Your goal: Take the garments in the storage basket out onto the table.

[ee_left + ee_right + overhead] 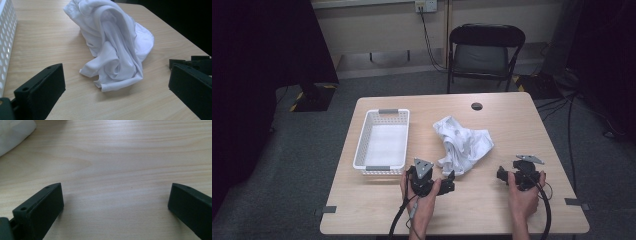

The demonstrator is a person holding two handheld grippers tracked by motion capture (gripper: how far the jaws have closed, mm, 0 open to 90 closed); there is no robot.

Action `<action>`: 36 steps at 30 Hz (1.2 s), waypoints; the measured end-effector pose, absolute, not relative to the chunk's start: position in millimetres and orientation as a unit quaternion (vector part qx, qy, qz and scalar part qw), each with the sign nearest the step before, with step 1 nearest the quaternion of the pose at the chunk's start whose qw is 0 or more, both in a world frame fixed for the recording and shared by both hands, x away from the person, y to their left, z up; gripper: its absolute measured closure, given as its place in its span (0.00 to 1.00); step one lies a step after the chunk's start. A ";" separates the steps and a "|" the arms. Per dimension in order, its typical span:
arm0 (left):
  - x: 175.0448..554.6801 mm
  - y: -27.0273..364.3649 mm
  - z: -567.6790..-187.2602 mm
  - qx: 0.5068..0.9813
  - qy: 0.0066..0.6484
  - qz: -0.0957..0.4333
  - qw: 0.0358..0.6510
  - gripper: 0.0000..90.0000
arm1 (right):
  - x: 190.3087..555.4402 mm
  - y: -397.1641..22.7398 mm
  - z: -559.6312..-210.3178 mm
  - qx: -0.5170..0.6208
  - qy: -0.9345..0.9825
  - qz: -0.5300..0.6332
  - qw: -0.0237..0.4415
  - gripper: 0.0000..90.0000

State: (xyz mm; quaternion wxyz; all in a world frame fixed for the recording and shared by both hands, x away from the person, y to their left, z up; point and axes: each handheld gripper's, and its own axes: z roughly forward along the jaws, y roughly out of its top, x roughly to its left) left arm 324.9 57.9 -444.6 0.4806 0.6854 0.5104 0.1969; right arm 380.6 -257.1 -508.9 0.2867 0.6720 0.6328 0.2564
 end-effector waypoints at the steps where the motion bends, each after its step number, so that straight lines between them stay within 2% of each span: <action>1: 324.4 58.9 -444.4 0.686 0.511 0.199 0.479 0.00 | 380.6 -257.0 -508.9 0.672 0.633 0.256 0.287 0.00; 9: 320.7 68.6 -444.4 0.685 0.512 0.204 0.477 0.02 | 380.6 -257.0 -508.9 0.672 0.633 0.256 0.287 0.00; 18: 317.2 74.2 -444.0 0.705 0.517 0.223 0.431 0.04 | 380.6 -257.0 -508.9 0.672 0.633 0.256 0.287 0.00; 23: 315.9 78.4 -443.3 0.702 0.526 0.233 0.420 0.09 | 380.4 -256.8 -508.9 0.673 0.632 0.256 0.287 0.00; 29: 314.0 86.9 -442.5 0.696 0.530 0.223 0.430 0.09 | 380.4 -256.7 -508.9 0.673 0.631 0.256 0.287 0.00; 36: 312.4 96.0 -442.7 0.692 0.543 0.220 0.422 0.03 | 380.4 -256.6 -508.9 0.674 0.631 0.255 0.287 0.00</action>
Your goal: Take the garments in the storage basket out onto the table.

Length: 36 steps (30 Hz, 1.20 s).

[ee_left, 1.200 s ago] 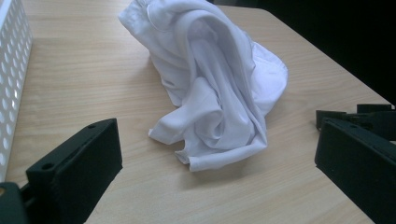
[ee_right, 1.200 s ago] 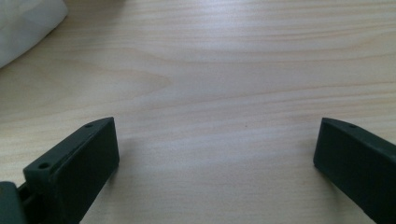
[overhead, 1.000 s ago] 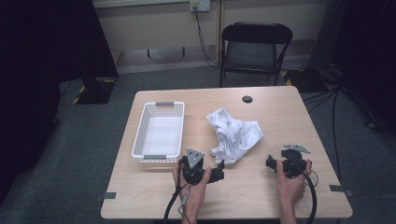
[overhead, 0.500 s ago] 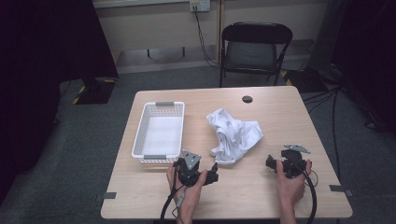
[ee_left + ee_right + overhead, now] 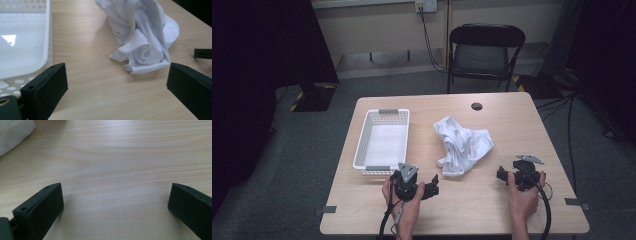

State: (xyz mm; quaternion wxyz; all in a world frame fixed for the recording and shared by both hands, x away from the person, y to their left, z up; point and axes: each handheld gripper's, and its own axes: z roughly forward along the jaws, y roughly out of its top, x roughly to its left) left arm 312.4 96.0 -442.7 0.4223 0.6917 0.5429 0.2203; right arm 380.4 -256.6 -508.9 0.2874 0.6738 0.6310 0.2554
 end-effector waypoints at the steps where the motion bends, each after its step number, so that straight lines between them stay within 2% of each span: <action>1: 312.4 97.5 -443.1 0.688 0.548 0.220 0.422 0.03 | 380.4 -256.5 -508.9 0.674 0.631 0.255 0.287 0.00; 20: 313.6 133.3 -454.3 0.672 0.574 0.216 0.414 0.01 | 380.1 -255.9 -508.9 0.676 0.628 0.255 0.288 0.00; 36: 320.9 168.1 -479.5 0.644 0.630 0.218 0.375 0.01 | 379.9 -255.5 -508.9 0.678 0.627 0.254 0.289 0.00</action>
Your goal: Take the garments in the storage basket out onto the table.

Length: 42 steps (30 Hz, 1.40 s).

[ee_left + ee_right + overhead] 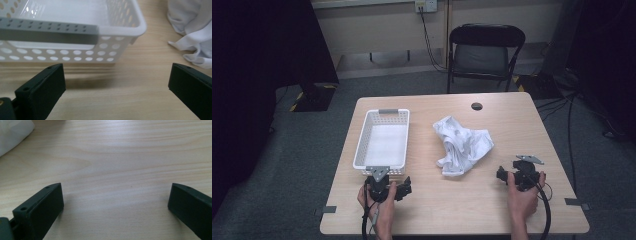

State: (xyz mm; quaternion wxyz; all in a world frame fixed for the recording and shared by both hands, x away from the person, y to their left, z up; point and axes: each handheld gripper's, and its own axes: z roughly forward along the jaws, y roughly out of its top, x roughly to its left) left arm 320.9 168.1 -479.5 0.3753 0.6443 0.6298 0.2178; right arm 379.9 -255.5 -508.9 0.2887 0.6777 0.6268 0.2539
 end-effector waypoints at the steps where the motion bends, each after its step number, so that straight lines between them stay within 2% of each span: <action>1: 321.2 169.6 -481.0 0.644 0.633 0.217 0.371 0.01 | 379.9 -255.5 -508.9 0.678 0.627 0.254 0.289 0.00; 16: 326.4 177.1 -503.2 0.649 0.649 0.210 0.336 0.00 | 379.9 -255.5 -508.9 0.678 0.627 0.254 0.289 0.00; 25: 327.2 173.4 -508.6 0.653 0.650 0.236 0.309 0.00 | 379.9 -255.5 -508.9 0.678 0.627 0.254 0.289 0.00; 29: 329.1 165.1 -510.8 0.662 0.645 0.260 0.278 0.00 | 379.9 -255.5 -508.9 0.678 0.627 0.254 0.289 0.00; 42: 329.1 165.0 -511.0 0.662 0.646 0.260 0.278 0.00 | 379.9 -255.5 -508.9 0.678 0.627 0.254 0.289 0.00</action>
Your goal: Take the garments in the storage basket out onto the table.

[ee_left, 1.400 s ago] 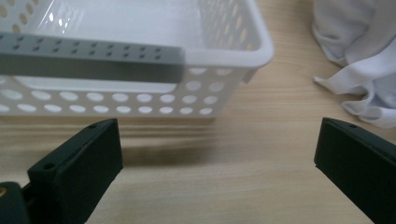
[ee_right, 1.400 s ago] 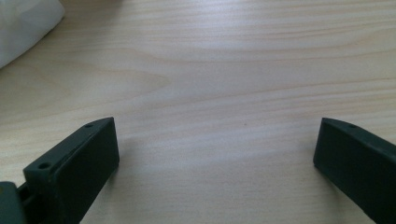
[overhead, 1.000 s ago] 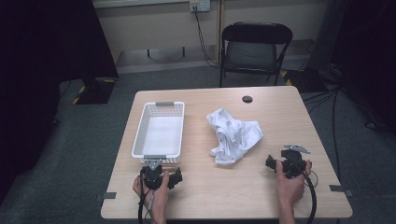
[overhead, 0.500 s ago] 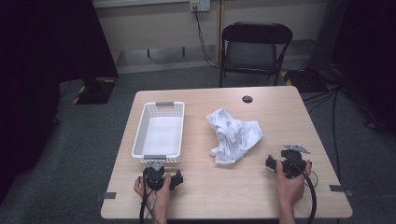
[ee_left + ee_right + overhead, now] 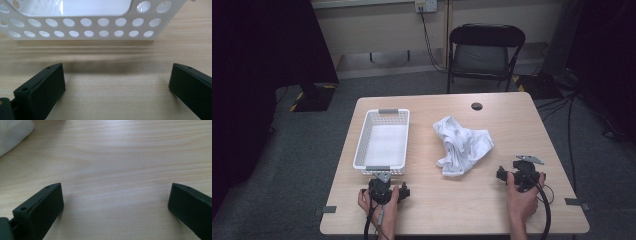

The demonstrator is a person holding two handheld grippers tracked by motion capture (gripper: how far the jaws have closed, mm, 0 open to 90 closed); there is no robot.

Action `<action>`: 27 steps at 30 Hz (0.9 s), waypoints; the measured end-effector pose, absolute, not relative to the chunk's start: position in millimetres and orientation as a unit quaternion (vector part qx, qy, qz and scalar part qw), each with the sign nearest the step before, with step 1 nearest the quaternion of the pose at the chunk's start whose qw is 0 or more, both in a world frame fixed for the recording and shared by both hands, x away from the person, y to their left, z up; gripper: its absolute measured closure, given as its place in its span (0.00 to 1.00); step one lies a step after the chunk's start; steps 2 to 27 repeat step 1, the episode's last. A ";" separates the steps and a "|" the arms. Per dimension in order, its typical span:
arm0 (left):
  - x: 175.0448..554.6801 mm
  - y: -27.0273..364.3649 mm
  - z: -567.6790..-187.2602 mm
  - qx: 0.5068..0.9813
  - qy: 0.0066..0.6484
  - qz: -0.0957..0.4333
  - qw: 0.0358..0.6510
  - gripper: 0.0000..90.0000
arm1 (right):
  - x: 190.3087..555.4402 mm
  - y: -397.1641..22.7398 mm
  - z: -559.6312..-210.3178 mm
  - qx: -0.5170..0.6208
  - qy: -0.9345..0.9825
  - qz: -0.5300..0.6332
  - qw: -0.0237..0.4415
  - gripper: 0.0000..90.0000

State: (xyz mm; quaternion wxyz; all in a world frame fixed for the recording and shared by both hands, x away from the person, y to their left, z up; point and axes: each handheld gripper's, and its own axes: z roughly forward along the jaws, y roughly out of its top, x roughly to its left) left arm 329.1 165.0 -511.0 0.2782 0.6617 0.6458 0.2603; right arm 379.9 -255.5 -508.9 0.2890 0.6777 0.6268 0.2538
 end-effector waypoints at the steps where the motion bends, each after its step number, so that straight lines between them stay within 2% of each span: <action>1: 329.1 165.0 -511.0 0.662 0.646 0.260 0.278 0.00 | 379.9 -255.5 -508.9 0.678 0.627 0.254 0.289 0.00; 27: 329.1 165.0 -511.0 0.662 0.646 0.260 0.278 0.00 | 379.9 -255.5 -508.9 0.678 0.627 0.254 0.289 0.00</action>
